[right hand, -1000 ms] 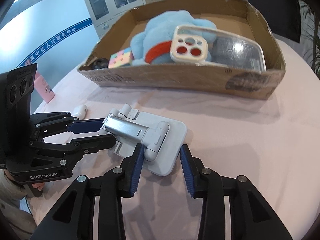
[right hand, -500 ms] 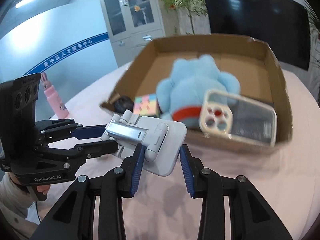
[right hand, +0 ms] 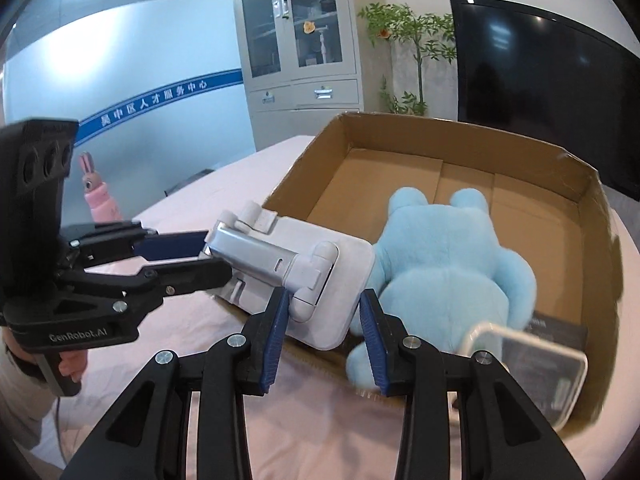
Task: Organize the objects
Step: 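Lift the phone stand with both grippers into the box and open them, then close both grippers on the white earbuds case from opposite sides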
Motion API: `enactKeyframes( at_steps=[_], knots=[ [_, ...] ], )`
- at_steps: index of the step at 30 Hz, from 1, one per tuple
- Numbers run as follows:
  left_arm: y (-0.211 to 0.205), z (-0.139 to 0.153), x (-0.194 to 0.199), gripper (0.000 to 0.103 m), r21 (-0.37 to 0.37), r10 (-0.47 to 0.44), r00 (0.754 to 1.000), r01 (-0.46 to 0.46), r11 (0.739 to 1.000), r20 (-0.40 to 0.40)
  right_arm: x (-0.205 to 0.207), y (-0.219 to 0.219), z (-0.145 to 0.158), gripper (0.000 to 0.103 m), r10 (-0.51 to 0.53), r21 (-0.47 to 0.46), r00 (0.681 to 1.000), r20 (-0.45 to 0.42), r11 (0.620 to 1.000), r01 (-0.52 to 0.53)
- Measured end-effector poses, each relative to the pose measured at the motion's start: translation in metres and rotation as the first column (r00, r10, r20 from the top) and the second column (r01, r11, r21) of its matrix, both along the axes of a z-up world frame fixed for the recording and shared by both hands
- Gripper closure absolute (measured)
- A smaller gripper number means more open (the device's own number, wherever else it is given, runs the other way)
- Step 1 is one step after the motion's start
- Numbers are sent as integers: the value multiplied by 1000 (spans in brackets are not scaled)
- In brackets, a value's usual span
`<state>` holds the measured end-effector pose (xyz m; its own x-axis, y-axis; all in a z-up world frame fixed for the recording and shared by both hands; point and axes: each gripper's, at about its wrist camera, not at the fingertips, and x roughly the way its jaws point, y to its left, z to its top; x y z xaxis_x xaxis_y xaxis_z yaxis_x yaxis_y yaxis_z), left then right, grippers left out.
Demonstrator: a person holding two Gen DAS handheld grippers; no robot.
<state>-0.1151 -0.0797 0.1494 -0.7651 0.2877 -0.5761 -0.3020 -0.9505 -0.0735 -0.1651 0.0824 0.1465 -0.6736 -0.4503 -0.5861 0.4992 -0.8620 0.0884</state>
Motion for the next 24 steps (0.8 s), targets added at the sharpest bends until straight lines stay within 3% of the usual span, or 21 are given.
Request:
enactKeyframes(
  at_steps=[4, 10, 14, 18, 21, 22, 23, 24],
  knots=[
    [-12, -10, -26, 73, -5, 31, 999, -31, 999, 18, -32, -13, -11, 69, -3, 3, 1000, 8, 1000, 3],
    [-29, -31, -54, 70, -12, 64, 997, -63, 998, 50, -62, -43, -38, 69, -8, 90, 1000, -16, 996, 9],
    [-35, -51, -63, 70, -13, 80, 993, -79, 997, 83, -66, -55, -50, 69, -6, 129, 999, -46, 992, 12],
    [-31, -46, -59, 69, 6, 76, 995, -76, 997, 68, -60, -65, -51, 68, -1, 204, 994, -105, 979, 23],
    [-27, -24, -41, 51, -5, 63, 998, -63, 998, 2, -45, -62, -39, 67, 10, 170, 990, -139, 985, 13],
    [-28, -18, -37, 34, -11, 61, 998, -61, 998, -17, -37, -60, -31, 65, -6, 166, 984, -178, 986, 36],
    [-28, -10, -26, 24, -20, 60, 997, -61, 998, -50, -31, -57, -27, 60, -17, 148, 981, -196, 988, 47],
    [-29, -3, -14, 24, -21, 60, 995, -62, 998, -76, -24, -53, -23, 52, -25, 123, 980, -199, 991, 50]
  ],
)
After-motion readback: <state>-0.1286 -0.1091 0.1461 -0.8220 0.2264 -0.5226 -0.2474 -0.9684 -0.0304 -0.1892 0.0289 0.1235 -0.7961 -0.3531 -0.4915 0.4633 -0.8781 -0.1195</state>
